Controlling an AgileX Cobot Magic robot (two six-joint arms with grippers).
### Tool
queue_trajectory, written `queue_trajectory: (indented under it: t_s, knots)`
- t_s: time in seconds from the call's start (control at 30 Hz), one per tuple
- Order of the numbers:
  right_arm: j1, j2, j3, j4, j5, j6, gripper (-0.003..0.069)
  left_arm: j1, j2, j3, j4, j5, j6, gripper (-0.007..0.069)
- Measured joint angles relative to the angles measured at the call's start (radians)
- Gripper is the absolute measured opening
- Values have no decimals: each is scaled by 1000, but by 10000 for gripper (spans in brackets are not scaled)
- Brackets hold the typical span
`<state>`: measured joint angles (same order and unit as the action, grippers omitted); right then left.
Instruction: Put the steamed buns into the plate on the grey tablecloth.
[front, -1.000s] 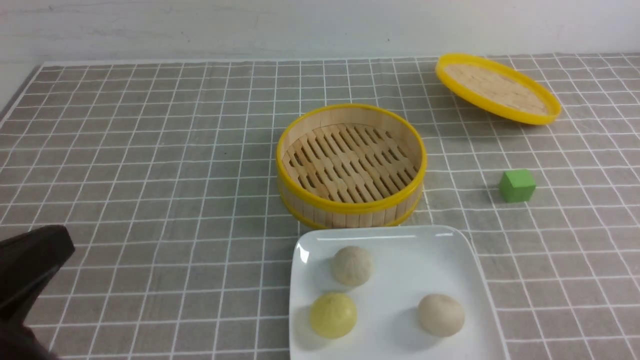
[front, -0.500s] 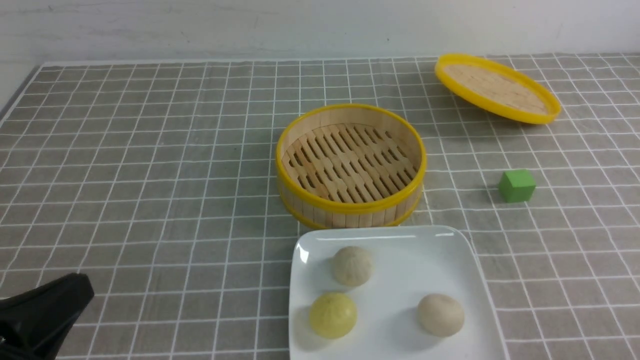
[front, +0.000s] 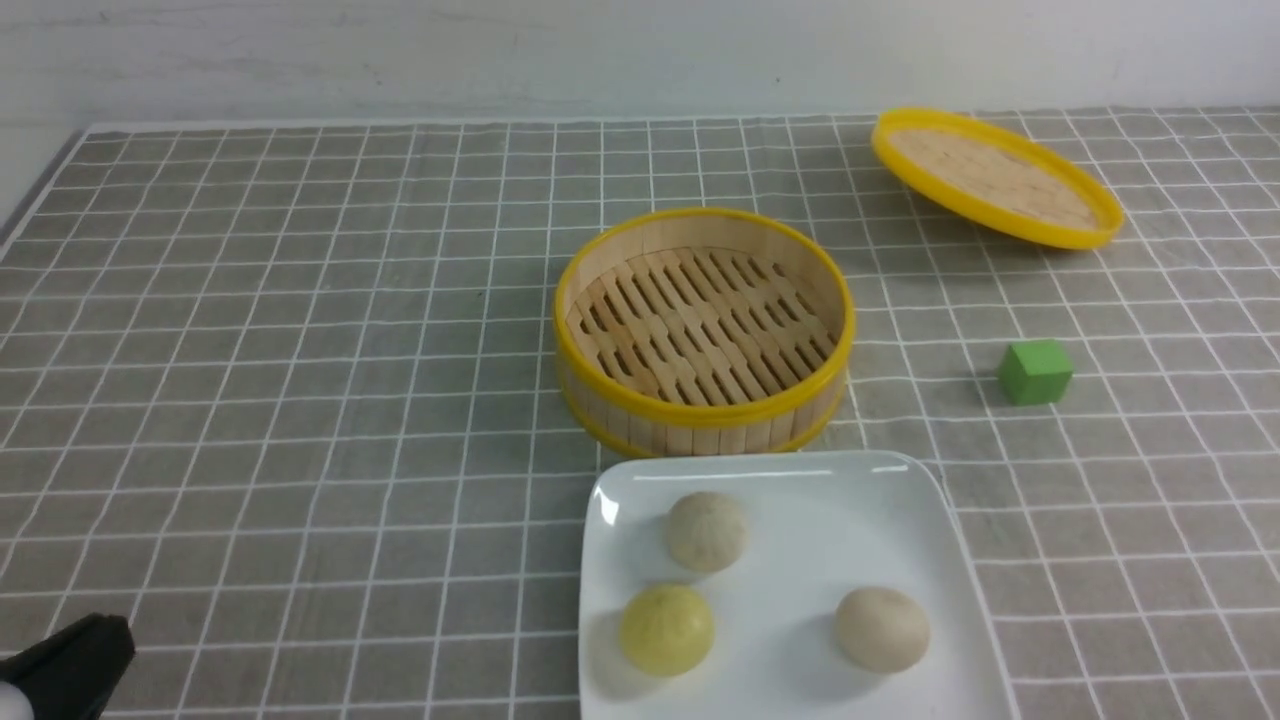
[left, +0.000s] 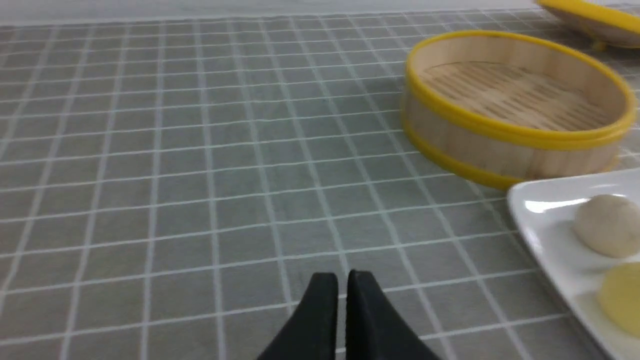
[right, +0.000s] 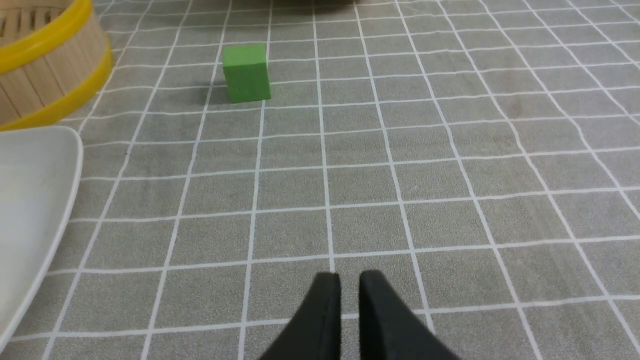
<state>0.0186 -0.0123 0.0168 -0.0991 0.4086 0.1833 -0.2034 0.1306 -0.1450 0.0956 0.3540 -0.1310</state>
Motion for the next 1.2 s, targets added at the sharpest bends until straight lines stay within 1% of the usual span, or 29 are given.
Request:
queue_trajectory:
  t_s: [0.07, 0.1, 0.13, 0.2, 0.3, 0.43, 0.6, 0.7, 1.2]
  knots:
    - [0, 0, 0, 0, 0, 0, 91, 119, -24, 52, -22, -6, 16, 55]
    - [0, 0, 0, 0, 0, 0, 92, 150, -34, 72, -23, -6, 17, 55]
    - [0, 0, 0, 0, 0, 0, 95, 211, -54, 98, -23, -2, 18, 55]
    - [0, 0, 0, 0, 0, 0, 98, 254, -88, 129, -23, -5, 18, 55]
    - [0, 0, 0, 0, 0, 0, 100, 264, -127, 147, -23, -16, 18, 55]
    - [0, 0, 0, 0, 0, 0, 102, 246, -142, 170, -18, -28, 16, 63]
    - [0, 0, 0, 0, -1, 0, 102, 196, -142, 172, 25, -12, -31, 69]
    - [0, 0, 0, 0, -1, 0, 106, 183, -142, 172, 46, 0, -62, 72]
    - [0, 0, 0, 0, -1, 0, 123, 180, -142, 172, 55, 9, -81, 85]
